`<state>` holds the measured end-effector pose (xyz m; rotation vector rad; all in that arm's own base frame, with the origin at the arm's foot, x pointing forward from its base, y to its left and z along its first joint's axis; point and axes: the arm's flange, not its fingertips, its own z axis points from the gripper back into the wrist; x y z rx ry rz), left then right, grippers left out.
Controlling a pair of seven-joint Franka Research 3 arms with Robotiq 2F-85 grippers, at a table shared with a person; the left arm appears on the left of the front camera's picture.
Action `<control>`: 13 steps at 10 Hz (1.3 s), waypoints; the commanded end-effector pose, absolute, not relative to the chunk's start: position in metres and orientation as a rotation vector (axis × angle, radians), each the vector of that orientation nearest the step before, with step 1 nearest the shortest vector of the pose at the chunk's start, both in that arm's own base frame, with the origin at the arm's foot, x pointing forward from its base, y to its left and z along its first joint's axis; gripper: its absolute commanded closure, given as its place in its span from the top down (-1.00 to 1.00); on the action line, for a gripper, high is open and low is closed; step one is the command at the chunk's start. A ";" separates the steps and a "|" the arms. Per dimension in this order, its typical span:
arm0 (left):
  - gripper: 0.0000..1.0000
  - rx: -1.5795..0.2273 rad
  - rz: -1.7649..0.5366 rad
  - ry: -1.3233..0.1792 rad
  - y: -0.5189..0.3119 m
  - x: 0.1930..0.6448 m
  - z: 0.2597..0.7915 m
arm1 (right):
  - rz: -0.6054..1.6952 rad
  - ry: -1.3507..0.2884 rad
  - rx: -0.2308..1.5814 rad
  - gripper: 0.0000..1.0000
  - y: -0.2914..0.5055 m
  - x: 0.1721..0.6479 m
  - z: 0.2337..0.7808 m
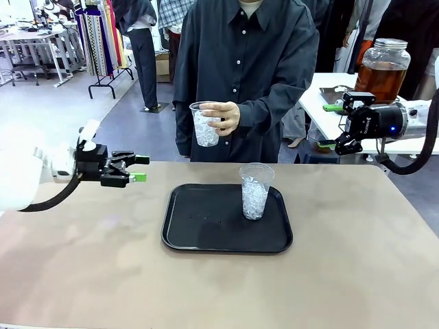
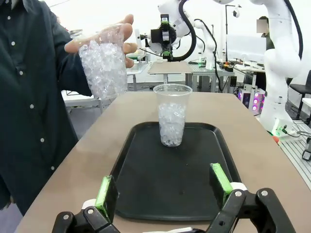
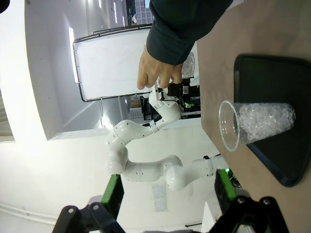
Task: Pour the drink into the iced cup.
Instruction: Open the gripper to release the iced cup you were holding, then pick up the iced cup indicated by the human and present it to them.
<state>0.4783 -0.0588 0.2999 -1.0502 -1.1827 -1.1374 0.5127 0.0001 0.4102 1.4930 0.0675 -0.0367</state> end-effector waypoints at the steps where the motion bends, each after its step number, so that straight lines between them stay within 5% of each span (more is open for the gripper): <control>1: 1.00 -1.051 -1.139 -1.226 -0.050 0.471 0.300 | -0.036 0.063 1.492 1.00 0.001 0.513 0.412; 13: 1.00 -1.050 -1.137 -1.183 -0.059 0.478 0.300 | -0.036 0.063 1.492 1.00 0.001 0.513 0.412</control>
